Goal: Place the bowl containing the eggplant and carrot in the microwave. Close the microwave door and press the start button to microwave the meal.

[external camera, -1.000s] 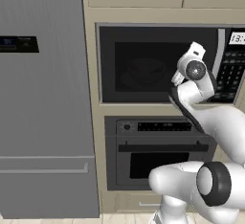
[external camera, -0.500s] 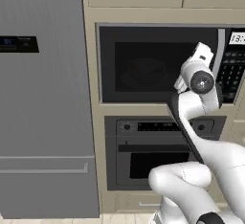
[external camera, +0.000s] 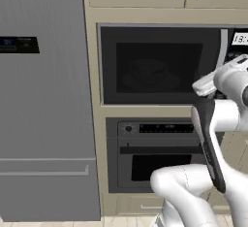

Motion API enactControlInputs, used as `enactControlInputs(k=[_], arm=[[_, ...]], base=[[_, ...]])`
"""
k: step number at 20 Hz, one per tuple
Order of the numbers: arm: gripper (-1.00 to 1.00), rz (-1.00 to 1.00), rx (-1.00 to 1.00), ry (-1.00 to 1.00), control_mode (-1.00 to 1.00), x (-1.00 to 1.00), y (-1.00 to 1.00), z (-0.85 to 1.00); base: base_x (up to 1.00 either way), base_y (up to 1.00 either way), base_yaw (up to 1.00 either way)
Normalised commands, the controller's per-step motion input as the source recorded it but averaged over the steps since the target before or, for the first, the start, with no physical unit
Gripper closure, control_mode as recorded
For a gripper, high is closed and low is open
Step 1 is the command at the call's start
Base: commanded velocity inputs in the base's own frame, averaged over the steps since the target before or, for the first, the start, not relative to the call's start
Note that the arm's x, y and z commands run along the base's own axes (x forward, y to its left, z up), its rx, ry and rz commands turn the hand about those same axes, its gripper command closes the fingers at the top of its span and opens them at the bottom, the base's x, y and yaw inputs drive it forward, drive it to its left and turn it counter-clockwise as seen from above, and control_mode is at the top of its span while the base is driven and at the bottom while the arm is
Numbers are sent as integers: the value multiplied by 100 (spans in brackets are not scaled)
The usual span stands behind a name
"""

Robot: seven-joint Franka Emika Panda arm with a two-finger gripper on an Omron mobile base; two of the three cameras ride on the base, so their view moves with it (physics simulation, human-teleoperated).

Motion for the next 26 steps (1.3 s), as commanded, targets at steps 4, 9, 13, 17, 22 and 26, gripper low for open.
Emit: enactControlInputs(k=[4, 9, 13, 17, 22, 26], arm=[[-100, -27, 84, -22, -100, -66, -14, 0], [-100, -25, 86, -7, -100, -79, -19, 10], [-100, 1, 45, 6, -100, -38, -67, 2], [100, 4, 19, 1, -100, -15, -20, -2], [100, -2, 9, -9, -100, -13, -1, -31], [100, -11, 47, -15, -100, 0, -5, -31]], base=[[0, 0, 0], [0, 0, 0], [0, 0, 0], [0, 0, 0], [0, 0, 0], [0, 0, 0]])
